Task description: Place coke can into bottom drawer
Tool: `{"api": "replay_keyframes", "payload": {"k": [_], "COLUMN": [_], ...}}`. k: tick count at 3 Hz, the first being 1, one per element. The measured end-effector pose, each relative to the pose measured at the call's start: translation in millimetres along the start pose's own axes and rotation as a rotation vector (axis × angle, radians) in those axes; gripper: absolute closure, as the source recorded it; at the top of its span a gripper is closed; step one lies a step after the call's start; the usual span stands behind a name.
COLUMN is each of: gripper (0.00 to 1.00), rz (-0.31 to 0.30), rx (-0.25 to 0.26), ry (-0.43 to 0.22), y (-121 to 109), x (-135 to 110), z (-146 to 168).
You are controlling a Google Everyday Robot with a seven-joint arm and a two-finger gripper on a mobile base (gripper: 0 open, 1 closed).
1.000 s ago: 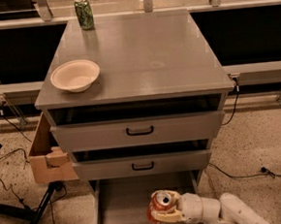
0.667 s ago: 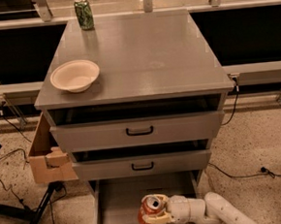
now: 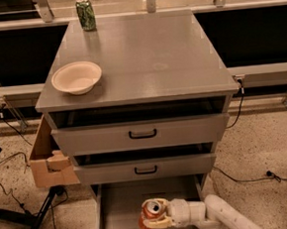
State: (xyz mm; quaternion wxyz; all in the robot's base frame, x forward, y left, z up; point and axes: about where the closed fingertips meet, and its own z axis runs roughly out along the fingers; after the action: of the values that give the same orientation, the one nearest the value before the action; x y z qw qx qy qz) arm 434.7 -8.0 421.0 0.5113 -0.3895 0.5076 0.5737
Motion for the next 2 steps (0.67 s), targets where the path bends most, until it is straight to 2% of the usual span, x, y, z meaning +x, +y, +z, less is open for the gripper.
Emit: {"api": "replay_keyframes", "payload": {"k": [1, 2], "gripper": [1.00, 1.00], "rz": [-0.016, -0.055], "rx": [-0.018, -0.012], "ry": [0.086, 0.198], "y": [-40.3, -74.0], "x": [42.9, 71.7], "z": [11.3, 15.7]}}
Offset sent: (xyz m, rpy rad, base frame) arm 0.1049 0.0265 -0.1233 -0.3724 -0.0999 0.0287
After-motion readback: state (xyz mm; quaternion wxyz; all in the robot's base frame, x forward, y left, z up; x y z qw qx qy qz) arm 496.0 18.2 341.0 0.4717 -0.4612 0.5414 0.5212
